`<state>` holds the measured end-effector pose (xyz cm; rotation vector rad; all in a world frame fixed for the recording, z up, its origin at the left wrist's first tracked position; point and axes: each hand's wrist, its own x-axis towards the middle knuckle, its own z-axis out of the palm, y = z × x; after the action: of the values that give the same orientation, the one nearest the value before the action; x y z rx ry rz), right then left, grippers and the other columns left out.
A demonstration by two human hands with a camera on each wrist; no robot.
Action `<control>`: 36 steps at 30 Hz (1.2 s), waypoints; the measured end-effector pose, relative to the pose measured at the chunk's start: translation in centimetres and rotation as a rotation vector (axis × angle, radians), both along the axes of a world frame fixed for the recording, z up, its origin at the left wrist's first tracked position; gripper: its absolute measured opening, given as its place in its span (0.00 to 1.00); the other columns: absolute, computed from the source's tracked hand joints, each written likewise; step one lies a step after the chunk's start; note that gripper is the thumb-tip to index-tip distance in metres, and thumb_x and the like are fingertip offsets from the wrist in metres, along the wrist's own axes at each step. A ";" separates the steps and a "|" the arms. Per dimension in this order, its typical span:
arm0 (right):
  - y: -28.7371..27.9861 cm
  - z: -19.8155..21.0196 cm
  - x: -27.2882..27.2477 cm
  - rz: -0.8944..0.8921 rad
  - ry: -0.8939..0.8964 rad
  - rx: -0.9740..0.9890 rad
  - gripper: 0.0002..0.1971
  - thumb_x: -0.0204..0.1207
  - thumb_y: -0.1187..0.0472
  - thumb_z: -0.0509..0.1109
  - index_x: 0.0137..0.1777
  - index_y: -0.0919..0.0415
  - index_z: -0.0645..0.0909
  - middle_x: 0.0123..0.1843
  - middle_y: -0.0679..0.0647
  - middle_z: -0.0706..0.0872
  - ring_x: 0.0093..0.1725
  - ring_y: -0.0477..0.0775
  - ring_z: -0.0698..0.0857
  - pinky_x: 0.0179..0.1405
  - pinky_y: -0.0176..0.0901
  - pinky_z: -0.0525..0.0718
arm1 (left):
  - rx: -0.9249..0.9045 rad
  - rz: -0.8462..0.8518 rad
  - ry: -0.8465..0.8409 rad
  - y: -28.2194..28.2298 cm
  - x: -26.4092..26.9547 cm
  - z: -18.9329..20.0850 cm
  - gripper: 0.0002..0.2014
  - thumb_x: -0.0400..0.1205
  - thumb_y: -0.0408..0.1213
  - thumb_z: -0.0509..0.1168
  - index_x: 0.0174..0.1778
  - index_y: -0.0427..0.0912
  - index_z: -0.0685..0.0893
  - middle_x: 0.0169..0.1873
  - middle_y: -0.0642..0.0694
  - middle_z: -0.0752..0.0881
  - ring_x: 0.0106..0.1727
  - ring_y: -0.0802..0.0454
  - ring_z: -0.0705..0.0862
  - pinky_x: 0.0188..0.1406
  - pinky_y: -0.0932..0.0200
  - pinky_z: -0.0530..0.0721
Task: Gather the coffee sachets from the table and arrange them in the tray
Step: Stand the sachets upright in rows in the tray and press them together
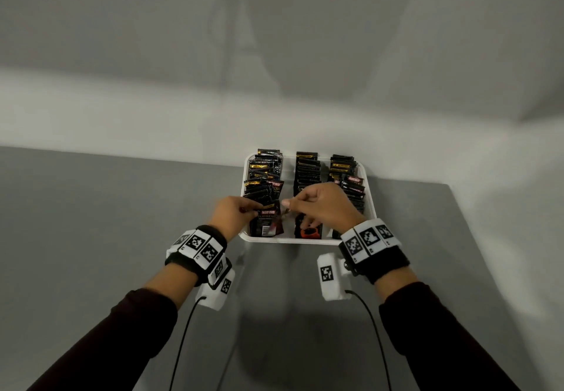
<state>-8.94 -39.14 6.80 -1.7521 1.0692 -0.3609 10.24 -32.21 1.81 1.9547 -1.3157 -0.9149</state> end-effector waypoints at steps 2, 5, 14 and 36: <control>-0.5 0.7 -0.7 0.005 0.010 -0.090 0.09 0.67 0.51 0.78 0.38 0.56 0.86 0.33 0.52 0.91 0.28 0.49 0.89 0.25 0.33 0.83 | -0.006 0.007 0.008 -0.2 0.1 -0.2 0.11 0.78 0.27 0.66 0.54 0.39 0.88 0.47 0.37 0.88 0.35 0.59 0.76 0.35 0.72 0.72; -1.2 0.9 -0.9 0.027 0.045 -0.189 0.13 0.70 0.65 0.76 0.48 0.50 0.79 0.35 0.53 0.90 0.29 0.47 0.89 0.28 0.33 0.84 | -0.007 0.015 0.025 -0.4 0.3 -0.3 0.11 0.78 0.27 0.66 0.54 0.38 0.88 0.48 0.37 0.88 0.39 0.55 0.79 0.40 0.69 0.74; -1.0 0.0 0.6 -0.104 0.161 -0.397 0.08 0.72 0.66 0.71 0.49 0.58 0.80 0.34 0.52 0.84 0.35 0.55 0.87 0.40 0.51 0.88 | -0.135 0.101 -0.010 -0.5 0.4 0.0 0.09 0.77 0.29 0.68 0.51 0.40 0.88 0.38 0.47 0.86 0.35 0.57 0.79 0.33 0.79 0.73; -1.0 -3.4 5.8 0.185 0.393 -0.370 0.17 0.73 0.65 0.73 0.62 0.61 0.83 0.59 0.58 0.86 0.58 0.56 0.83 0.61 0.44 0.80 | -0.131 0.068 -0.174 2.3 1.7 3.7 0.03 0.74 0.36 0.70 0.38 0.45 0.90 0.27 0.51 0.84 0.27 0.60 0.78 0.24 0.78 0.70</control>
<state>-3.15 -40.09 3.43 -2.3016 1.1520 -0.1011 11.99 -29.88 5.51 1.9990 -1.3601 -0.6220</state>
